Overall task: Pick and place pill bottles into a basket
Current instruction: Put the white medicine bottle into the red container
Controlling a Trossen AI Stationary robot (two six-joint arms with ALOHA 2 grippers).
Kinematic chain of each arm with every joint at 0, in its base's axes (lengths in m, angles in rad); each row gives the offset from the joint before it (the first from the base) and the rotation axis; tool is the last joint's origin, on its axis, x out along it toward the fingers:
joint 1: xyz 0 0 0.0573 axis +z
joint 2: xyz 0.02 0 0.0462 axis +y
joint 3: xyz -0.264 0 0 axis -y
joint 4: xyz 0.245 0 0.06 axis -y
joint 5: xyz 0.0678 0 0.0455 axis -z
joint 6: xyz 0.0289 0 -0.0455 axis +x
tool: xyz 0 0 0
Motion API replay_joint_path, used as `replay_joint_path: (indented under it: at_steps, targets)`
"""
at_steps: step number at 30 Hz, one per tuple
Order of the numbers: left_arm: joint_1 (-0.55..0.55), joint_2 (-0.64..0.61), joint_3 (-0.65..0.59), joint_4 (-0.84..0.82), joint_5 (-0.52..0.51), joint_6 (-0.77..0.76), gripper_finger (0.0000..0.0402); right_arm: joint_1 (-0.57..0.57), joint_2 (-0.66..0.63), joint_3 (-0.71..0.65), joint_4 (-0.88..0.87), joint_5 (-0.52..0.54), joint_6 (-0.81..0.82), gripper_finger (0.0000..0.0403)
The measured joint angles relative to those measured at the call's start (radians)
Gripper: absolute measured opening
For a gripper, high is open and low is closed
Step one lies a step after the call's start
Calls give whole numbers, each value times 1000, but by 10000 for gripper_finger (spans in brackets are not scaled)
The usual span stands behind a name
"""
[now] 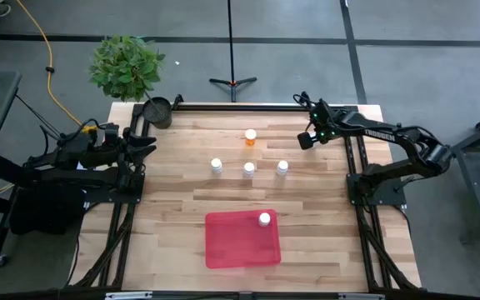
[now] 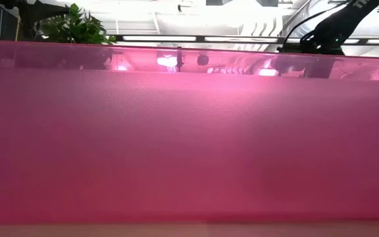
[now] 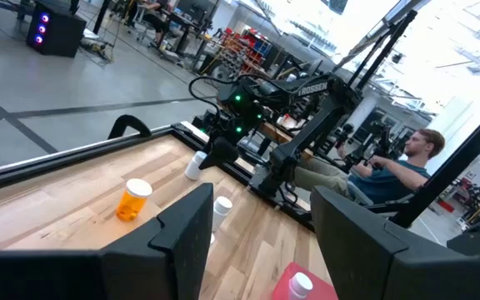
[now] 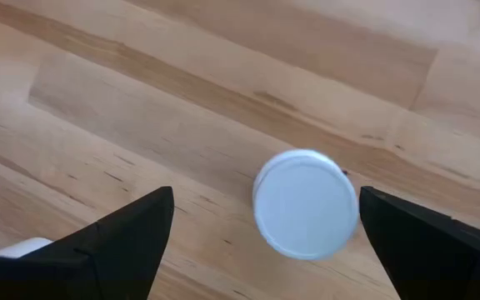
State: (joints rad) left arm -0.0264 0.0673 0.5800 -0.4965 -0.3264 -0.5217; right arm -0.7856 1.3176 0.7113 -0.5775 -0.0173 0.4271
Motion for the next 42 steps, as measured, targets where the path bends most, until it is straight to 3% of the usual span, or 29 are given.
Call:
replay_joint_path:
  at_steps: [28, 42]
  targets:
    - [0, 0, 0, 0, 0, -2, 237, 0, 29, 0, 16, -16, 67, 280]
    - [0, 0, 0, 0, 2, -6, 237, 0, 29, 0, 17, -42, 97, 177]
